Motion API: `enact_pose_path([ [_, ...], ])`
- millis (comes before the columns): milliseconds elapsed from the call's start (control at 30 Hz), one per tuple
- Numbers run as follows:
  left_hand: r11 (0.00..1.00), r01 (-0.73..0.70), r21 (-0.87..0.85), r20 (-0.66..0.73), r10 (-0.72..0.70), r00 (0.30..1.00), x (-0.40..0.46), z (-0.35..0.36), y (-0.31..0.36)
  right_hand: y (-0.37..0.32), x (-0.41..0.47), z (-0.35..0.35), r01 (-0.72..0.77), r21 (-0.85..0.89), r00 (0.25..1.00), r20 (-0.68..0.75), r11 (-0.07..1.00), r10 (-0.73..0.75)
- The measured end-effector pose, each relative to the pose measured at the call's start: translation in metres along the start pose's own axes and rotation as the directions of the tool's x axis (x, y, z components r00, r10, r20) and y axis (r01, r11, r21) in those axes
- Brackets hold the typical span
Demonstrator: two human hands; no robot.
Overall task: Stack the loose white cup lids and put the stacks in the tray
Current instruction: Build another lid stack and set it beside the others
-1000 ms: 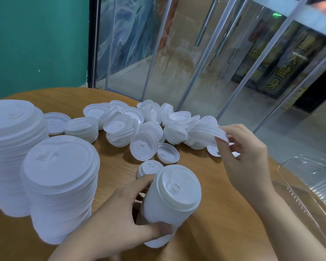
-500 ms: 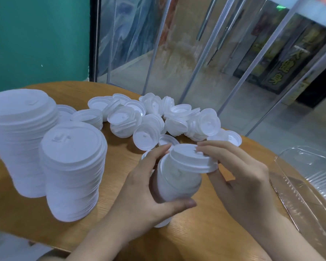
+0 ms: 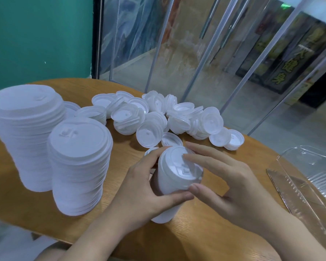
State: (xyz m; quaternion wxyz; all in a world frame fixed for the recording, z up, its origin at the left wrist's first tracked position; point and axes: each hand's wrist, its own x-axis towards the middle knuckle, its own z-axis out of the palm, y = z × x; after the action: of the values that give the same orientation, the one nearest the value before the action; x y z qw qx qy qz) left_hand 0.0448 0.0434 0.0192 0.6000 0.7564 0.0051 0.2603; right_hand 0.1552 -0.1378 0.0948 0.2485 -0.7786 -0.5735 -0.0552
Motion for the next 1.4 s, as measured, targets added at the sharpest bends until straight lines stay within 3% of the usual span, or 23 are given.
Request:
enact_pose_path([
  [267, 0.999, 0.042, -0.012, 0.002, -0.042, 0.999, -0.001, 0.0, -0.004, 0.005, 0.002, -0.001, -0.05, 0.023, 0.999, -0.008, 0.999, 0.05],
  [600, 0.997, 0.073, -0.015, 0.043, -0.072, 0.996, -0.004, -0.002, -0.008, 0.01, 0.008, -0.007, -0.146, 0.21, 0.989, 0.042, 0.967, 0.14],
  [733, 0.997, 0.075, 0.002, 0.034, -0.075, 0.997, -0.005, -0.002, -0.009, 0.057, 0.025, 0.011, -0.291, 0.304, 0.94, -0.084, 0.907, 0.33],
  [933, 1.0, 0.018, 0.013, 0.026, -0.019, 0.999, -0.003, -0.001, -0.008, 0.139, 0.055, 0.081, -0.559, 0.251, 0.827, 0.095, 0.79, 0.554],
  [1067, 1.0, -0.006, 0.023, 0.018, 0.006, 1.0, -0.001, -0.001, -0.009, 0.156, 0.064, 0.112, -0.51, 0.244, 0.85, -0.002, 0.825, 0.527],
  [1167, 0.999, -0.002, 0.034, 0.024, 0.001, 1.0, -0.002, -0.002, -0.01, 0.164, 0.063, 0.124, -0.506, 0.141, 0.861, 0.016, 0.851, 0.509],
  [1300, 0.999, 0.0, 0.048, 0.003, 0.0, 1.0, -0.005, 0.0, -0.008, 0.164, 0.051, 0.125, -0.462, 0.196, 0.88, -0.018, 0.865, 0.474],
  [1400, 1.0, 0.004, 0.028, -0.014, -0.003, 1.0, -0.007, 0.004, -0.006, 0.16, 0.047, 0.12, -0.397, 0.245, 0.889, -0.137, 0.884, 0.437],
])
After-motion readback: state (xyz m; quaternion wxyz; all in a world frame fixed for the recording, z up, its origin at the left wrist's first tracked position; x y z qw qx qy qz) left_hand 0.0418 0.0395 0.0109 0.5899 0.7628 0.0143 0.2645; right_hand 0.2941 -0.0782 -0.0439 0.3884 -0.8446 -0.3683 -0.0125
